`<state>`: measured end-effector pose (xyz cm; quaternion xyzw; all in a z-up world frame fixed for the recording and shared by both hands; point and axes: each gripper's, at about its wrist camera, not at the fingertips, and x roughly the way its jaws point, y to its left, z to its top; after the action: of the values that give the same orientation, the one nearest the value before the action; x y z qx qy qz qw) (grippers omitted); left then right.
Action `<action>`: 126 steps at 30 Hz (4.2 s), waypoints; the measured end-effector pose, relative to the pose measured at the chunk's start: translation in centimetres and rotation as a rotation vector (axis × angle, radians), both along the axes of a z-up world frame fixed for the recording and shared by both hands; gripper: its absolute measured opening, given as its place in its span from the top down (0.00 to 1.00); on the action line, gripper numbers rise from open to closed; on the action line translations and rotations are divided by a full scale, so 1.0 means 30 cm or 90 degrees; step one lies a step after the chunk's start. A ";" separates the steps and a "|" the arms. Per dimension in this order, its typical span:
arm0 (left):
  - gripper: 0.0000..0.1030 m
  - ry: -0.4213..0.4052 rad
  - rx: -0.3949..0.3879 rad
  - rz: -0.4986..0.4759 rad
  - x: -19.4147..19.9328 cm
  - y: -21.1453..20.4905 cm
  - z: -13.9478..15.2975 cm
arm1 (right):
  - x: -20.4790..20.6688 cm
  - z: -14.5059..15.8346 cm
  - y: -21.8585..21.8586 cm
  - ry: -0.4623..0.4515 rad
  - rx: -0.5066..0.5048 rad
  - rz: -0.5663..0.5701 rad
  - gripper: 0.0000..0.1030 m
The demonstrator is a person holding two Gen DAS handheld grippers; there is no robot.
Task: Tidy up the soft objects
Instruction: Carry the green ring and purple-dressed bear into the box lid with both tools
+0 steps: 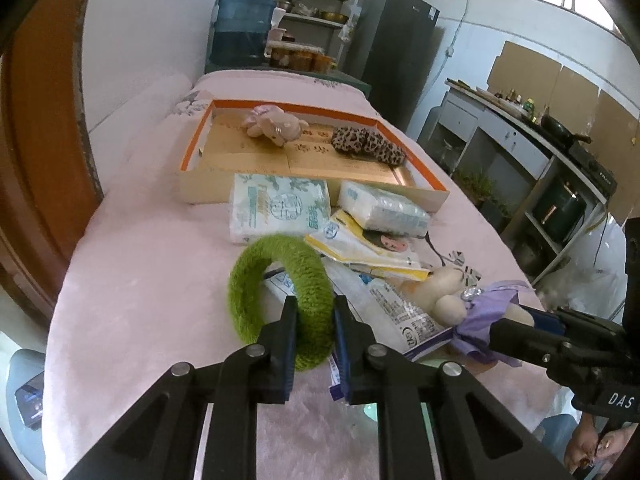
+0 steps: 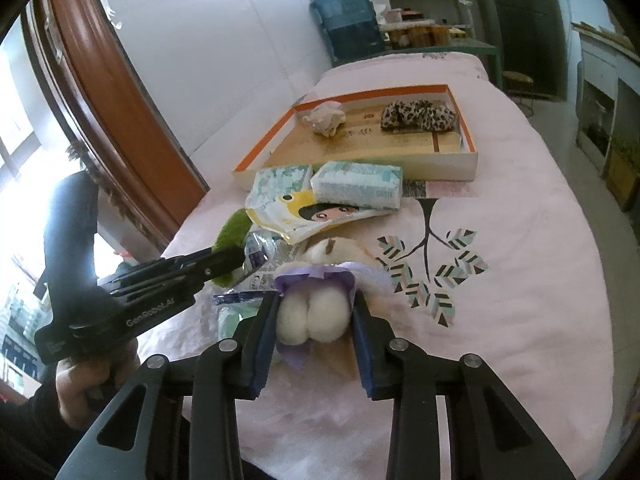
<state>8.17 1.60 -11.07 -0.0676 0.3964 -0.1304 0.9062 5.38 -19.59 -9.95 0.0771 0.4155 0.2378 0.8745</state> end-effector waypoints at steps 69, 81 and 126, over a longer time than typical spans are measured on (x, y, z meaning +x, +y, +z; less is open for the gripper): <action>0.83 -0.039 0.066 0.114 0.467 0.041 0.183 | 0.514 0.203 0.052 -0.117 0.021 -0.001 0.66; 0.83 -0.015 0.080 0.138 0.612 0.074 0.120 | 0.707 0.136 0.075 -0.096 0.014 0.002 0.66; 0.76 0.062 0.085 0.108 0.802 0.051 -0.044 | 0.916 -0.072 0.146 -0.015 -0.038 0.017 0.62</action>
<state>32.23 3.14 -12.41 -0.0468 0.4406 -0.0232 0.8962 32.87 -15.21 -12.11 0.0427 0.4133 0.2382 0.8779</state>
